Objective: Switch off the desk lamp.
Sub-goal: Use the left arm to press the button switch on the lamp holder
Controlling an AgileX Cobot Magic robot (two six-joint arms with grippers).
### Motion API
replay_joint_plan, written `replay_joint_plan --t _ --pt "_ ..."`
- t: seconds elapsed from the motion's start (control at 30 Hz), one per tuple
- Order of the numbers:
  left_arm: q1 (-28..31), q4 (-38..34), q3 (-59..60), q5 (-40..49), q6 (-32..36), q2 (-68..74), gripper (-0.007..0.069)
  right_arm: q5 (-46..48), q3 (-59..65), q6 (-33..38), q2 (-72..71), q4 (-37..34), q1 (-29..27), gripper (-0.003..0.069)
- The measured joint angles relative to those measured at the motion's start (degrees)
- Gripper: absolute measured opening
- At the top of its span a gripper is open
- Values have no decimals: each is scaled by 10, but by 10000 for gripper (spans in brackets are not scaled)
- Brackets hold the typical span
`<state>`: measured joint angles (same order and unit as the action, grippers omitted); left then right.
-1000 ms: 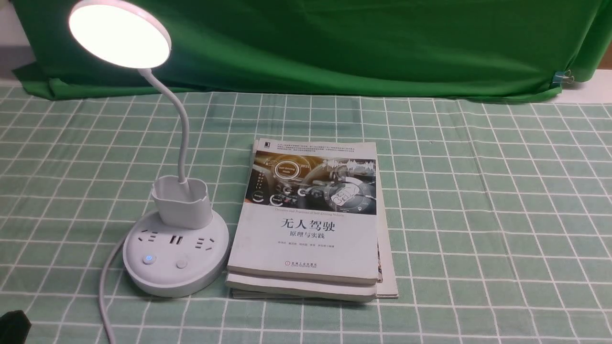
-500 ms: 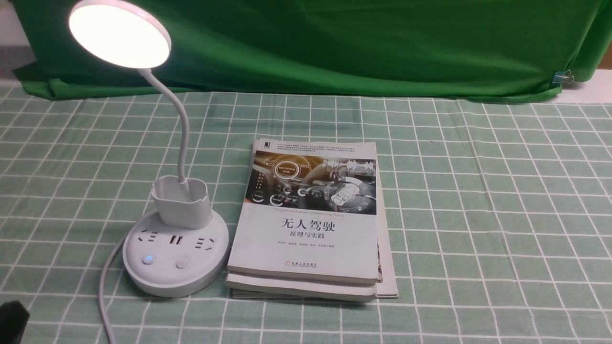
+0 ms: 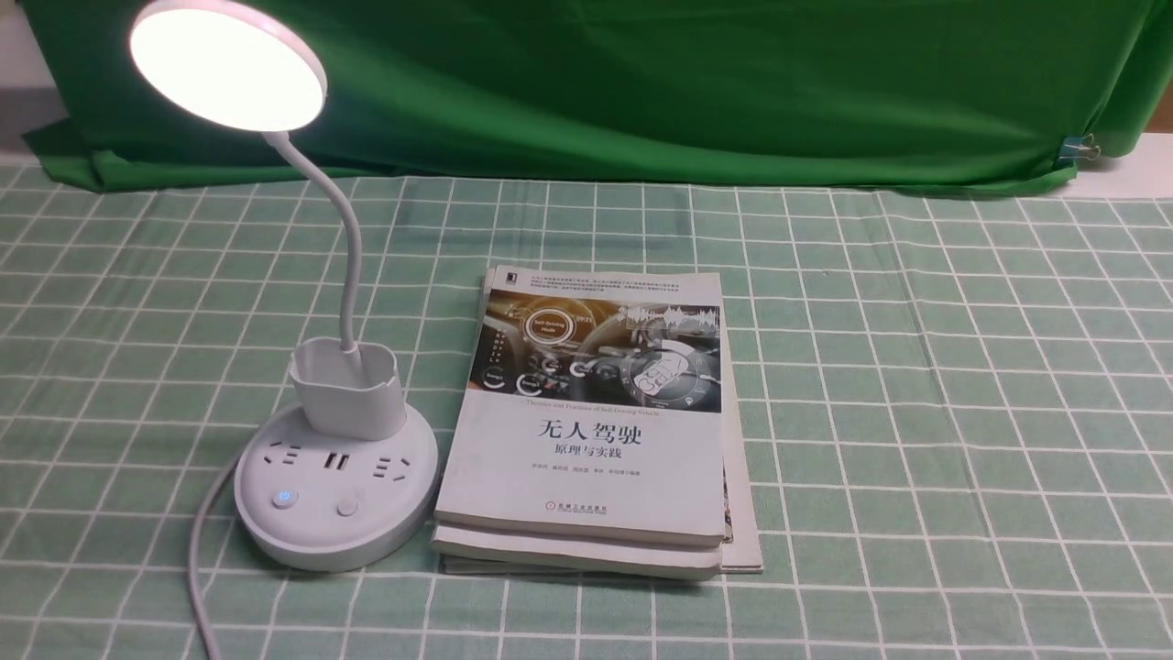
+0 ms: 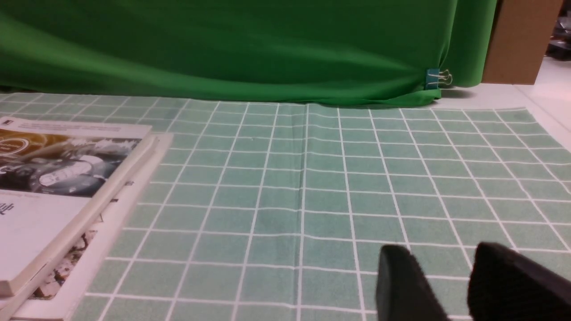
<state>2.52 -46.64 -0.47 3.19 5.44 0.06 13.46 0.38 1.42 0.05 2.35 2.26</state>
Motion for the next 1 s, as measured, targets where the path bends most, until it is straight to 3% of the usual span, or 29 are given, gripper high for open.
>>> replay_joint_plan --t 0.17,0.33,0.5,0.67,0.8,1.0 --pt "0 59 -89 126 11 74 0 0 0 0 0 0 0 242" --pt "0 158 -214 303 22 264 0 0 0 0 0 0 0 242" --pt "0 208 -294 403 59 441 0 0 0 0 0 0 0 242" --pt "-29 227 -357 427 71 595 0 0 0 0 0 0 0 242" --pt "-91 245 -409 435 72 682 0 0 0 0 0 0 0 242" --pt "-183 291 -491 455 23 760 0 0 0 0 0 0 0 242"
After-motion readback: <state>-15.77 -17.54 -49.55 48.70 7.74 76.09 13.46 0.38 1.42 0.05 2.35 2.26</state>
